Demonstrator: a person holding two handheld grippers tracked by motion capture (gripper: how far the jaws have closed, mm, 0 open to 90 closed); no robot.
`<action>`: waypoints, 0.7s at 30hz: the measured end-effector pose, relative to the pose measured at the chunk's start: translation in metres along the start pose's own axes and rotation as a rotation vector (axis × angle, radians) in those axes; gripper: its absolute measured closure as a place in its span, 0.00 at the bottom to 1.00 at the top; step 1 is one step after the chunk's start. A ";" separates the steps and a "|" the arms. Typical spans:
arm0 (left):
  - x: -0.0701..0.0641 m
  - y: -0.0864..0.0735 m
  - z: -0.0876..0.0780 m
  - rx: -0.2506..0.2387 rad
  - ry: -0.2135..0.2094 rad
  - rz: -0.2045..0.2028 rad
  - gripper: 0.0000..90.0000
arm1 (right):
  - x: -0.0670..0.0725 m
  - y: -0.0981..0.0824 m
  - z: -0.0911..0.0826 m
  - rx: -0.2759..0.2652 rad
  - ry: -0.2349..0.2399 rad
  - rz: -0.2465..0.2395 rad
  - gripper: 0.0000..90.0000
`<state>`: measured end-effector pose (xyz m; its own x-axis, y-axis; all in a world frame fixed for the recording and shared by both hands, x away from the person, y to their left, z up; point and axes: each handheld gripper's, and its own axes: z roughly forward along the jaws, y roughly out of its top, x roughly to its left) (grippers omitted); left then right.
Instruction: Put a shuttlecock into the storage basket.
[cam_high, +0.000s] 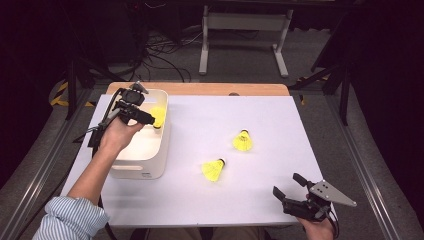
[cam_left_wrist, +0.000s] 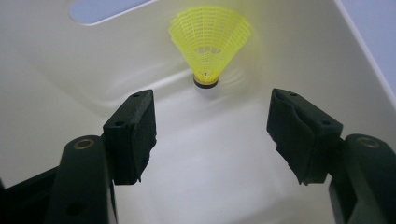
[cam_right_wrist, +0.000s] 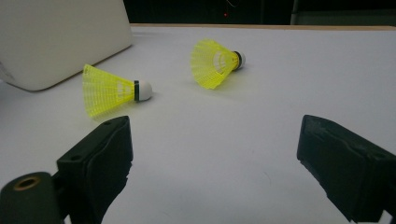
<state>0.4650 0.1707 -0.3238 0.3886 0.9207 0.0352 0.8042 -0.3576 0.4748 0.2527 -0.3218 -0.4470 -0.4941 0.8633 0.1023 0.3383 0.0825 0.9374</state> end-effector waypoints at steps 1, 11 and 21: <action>-0.001 0.000 -0.001 -0.001 -0.002 -0.001 0.38 | 0.000 0.000 0.000 0.000 0.000 0.000 0.12; -0.006 -0.003 -0.007 -0.016 -0.007 0.016 0.38 | 0.000 0.000 0.000 -0.001 -0.002 0.003 0.12; -0.008 -0.006 -0.012 -0.019 -0.015 0.039 0.40 | 0.000 0.000 0.000 0.001 0.000 0.006 0.12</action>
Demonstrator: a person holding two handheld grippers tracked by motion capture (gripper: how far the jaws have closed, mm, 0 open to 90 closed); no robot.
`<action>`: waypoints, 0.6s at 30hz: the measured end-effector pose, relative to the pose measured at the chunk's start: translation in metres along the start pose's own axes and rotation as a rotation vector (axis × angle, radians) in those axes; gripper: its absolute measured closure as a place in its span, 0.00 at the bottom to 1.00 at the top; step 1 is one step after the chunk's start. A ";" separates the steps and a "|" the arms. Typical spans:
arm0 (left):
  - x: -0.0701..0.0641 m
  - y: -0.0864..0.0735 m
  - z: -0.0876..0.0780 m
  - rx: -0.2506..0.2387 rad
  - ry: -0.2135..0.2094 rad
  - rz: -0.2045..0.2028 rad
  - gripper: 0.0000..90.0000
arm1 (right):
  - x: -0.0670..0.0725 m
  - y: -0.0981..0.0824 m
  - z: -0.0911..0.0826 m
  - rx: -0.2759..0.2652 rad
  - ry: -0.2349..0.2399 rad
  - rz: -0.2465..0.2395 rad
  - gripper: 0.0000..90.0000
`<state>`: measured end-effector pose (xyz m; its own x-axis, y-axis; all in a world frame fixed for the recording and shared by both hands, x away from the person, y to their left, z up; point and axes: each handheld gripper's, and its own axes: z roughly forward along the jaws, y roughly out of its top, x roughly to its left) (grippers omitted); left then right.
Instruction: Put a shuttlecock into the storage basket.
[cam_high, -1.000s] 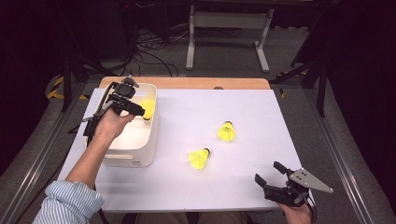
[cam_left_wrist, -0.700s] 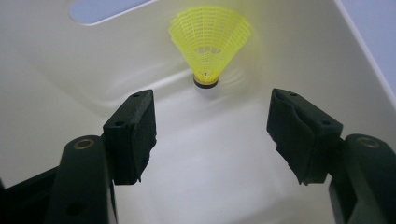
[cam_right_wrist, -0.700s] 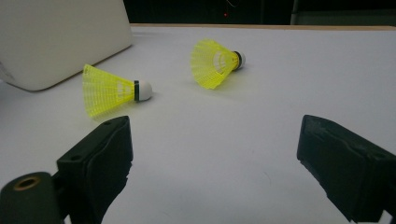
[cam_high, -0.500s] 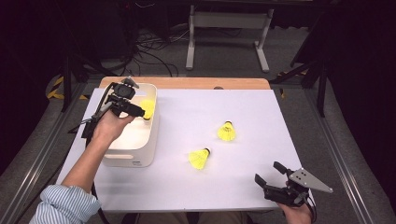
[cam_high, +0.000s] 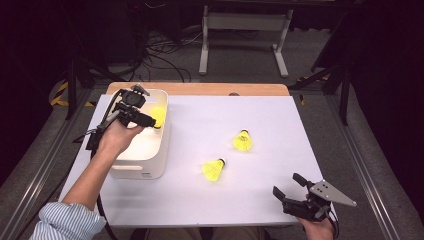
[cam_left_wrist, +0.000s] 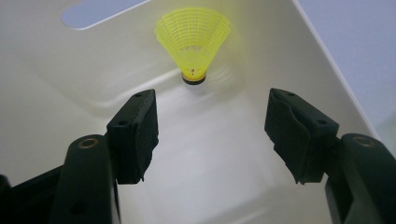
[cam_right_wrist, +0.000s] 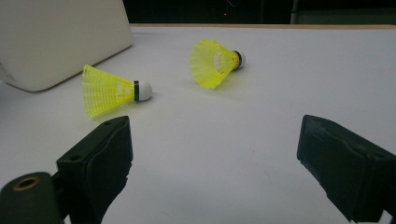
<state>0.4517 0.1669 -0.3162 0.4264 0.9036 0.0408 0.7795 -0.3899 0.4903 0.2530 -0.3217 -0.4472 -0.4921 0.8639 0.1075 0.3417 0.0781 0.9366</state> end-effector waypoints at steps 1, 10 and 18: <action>-0.001 -0.001 -0.001 0.001 -0.008 -0.002 0.40 | 0.000 0.000 0.000 0.000 0.000 0.001 0.12; -0.005 -0.004 -0.008 -0.020 -0.030 0.011 0.40 | 0.000 0.000 0.000 0.000 -0.001 0.003 0.12; -0.012 -0.007 -0.016 -0.045 -0.038 0.026 0.41 | -0.001 0.000 0.000 0.002 -0.006 0.004 0.12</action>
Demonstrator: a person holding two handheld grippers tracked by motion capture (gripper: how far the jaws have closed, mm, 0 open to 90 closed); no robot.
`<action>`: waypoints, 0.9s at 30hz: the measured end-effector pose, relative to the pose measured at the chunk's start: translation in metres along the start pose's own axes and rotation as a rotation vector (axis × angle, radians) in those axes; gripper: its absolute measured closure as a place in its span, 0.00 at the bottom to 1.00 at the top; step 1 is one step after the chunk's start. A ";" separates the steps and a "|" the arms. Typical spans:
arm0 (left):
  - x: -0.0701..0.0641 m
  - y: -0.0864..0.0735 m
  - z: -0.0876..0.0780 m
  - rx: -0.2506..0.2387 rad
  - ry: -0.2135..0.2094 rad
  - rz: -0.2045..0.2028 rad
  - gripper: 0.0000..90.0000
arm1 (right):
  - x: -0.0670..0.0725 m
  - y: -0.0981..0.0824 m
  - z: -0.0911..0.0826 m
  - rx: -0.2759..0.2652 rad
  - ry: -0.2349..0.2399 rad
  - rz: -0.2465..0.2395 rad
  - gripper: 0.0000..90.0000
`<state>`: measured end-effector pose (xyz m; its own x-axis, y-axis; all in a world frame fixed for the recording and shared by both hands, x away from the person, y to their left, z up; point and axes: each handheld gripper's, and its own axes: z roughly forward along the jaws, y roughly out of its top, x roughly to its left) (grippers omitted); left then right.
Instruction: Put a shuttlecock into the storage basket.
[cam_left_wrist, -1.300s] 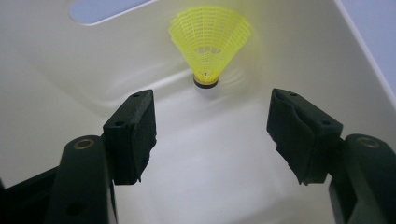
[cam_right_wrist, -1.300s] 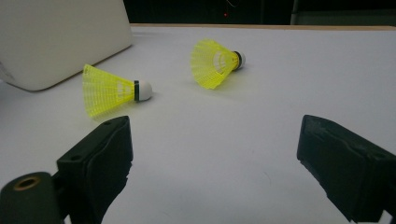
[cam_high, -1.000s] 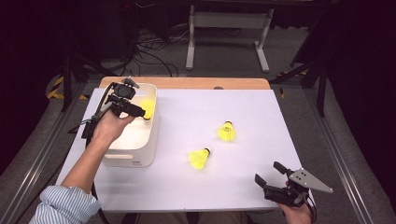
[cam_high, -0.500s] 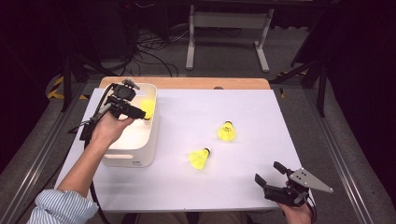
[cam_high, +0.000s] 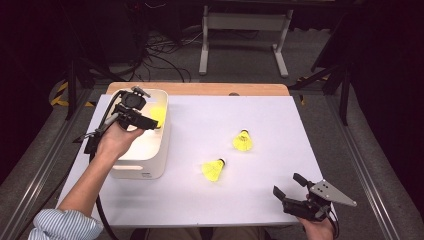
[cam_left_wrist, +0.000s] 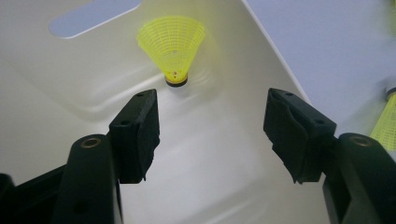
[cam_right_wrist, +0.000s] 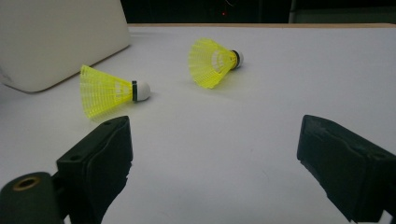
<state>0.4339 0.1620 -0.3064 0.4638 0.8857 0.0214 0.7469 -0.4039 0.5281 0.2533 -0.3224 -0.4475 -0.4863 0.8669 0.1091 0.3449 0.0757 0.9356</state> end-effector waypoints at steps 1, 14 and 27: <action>-0.001 0.000 -0.001 0.000 -0.001 0.003 0.42 | 0.000 0.000 0.000 0.000 0.000 0.000 0.12; -0.008 -0.004 -0.008 -0.021 -0.009 0.029 0.43 | 0.000 0.000 0.000 0.000 0.000 -0.001 0.12; -0.018 -0.004 -0.014 -0.035 -0.050 0.049 0.43 | 0.000 0.000 0.000 0.001 0.001 -0.001 0.12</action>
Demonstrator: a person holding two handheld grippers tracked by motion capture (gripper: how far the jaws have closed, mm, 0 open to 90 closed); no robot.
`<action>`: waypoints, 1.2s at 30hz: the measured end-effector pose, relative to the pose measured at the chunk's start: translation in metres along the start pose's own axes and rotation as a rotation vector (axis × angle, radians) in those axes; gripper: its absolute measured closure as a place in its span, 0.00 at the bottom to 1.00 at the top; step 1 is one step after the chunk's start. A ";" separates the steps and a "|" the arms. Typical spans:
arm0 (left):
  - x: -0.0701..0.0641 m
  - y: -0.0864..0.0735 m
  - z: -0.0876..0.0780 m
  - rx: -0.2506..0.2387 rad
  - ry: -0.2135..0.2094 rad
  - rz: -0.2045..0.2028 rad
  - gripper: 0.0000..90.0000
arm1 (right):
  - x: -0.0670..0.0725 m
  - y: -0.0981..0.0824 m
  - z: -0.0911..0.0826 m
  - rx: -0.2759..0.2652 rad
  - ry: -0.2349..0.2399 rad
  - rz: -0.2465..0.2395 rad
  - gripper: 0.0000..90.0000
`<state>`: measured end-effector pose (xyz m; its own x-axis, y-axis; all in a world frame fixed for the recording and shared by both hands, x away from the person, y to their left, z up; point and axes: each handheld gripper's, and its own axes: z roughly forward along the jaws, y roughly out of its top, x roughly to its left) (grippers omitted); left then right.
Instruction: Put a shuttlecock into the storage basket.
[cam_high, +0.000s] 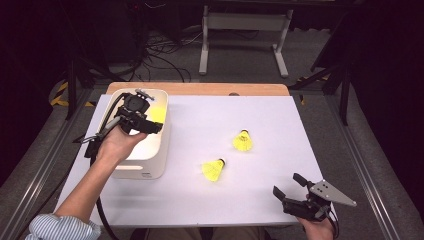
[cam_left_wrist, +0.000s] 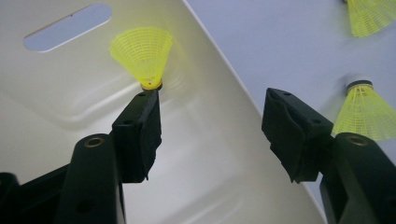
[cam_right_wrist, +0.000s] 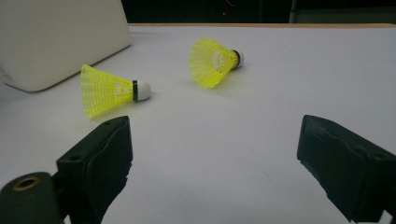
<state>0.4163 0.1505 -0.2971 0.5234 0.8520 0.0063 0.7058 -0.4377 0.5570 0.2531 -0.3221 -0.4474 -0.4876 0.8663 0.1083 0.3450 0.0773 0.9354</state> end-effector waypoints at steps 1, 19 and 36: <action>-0.001 0.000 0.000 -0.003 -0.002 0.003 0.43 | 0.000 0.000 0.000 0.000 0.000 0.001 0.12; -0.021 0.004 -0.002 -0.019 -0.051 0.037 0.43 | 0.000 0.000 0.000 0.000 0.000 0.004 0.12; -0.036 0.004 0.002 -0.015 -0.085 0.062 0.43 | -0.001 0.000 0.000 -0.003 0.003 0.008 0.12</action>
<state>0.4011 0.1181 -0.2966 0.6044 0.7961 -0.0289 0.6643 -0.4837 0.5698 0.2532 -0.3228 -0.4476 -0.4869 0.8656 0.1170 0.3469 0.0687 0.9354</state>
